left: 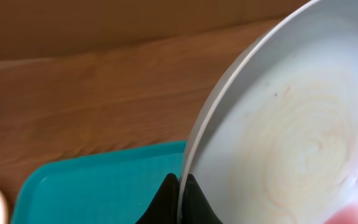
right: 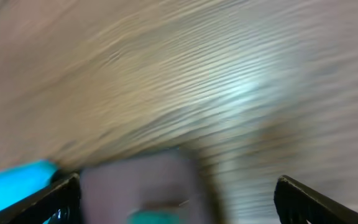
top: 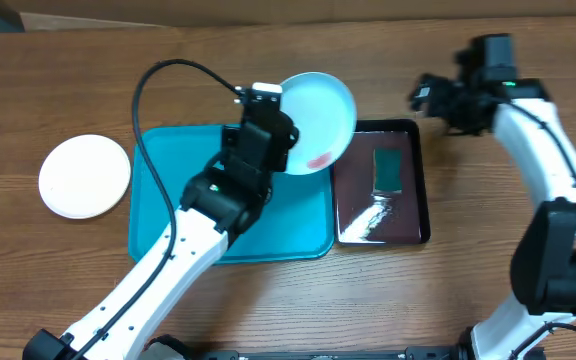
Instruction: Clean dirty plates on tray and stack at the side
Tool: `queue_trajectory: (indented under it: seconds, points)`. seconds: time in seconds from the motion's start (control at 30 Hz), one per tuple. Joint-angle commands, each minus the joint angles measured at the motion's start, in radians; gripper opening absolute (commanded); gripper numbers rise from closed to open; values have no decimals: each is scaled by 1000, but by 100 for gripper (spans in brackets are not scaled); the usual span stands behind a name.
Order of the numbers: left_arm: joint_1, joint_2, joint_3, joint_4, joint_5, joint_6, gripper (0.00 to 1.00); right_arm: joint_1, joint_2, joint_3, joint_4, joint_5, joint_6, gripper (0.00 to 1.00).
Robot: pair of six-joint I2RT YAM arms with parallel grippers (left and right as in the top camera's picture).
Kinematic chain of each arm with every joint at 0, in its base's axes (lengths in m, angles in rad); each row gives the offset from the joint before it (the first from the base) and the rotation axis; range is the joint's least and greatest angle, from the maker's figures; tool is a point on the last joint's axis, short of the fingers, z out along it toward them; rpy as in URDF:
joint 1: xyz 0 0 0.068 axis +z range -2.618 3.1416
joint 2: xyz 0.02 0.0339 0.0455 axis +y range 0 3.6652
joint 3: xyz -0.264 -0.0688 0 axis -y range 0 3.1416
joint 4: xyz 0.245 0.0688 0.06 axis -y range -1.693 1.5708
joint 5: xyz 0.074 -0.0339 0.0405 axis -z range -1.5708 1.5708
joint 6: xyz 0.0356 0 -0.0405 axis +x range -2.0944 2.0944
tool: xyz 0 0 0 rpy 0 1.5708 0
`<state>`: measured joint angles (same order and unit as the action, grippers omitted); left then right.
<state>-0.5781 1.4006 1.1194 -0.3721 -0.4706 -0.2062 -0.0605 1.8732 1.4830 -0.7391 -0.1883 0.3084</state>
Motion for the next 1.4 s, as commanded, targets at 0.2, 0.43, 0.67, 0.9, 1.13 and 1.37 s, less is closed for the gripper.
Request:
queue_trajectory:
  seconds: [0.2, 0.43, 0.67, 0.9, 1.13, 1.37]
  points:
    - [-113, 40, 24, 134, -13, -18, 4, -283, -9, 16, -21, 23, 36, 100]
    - [-182, 93, 24, 261, -148, 83, 4, -373, -9, 16, -21, 23, 36, 100]
    - [-322, 93, 24, 468, -407, 479, 4, -380, -9, 16, -21, 23, 36, 100]
    - [-482, 93, 24, 809, -560, 1013, 4, -379, -9, 16, -21, 23, 36, 100]
    - [-578, 93, 24, 1159, -635, 1368, 4, -379, -9, 16, -21, 23, 36, 100]
    - [-646, 93, 24, 1359, -637, 1521, 4, -379, -9, 16, -21, 23, 36, 100]
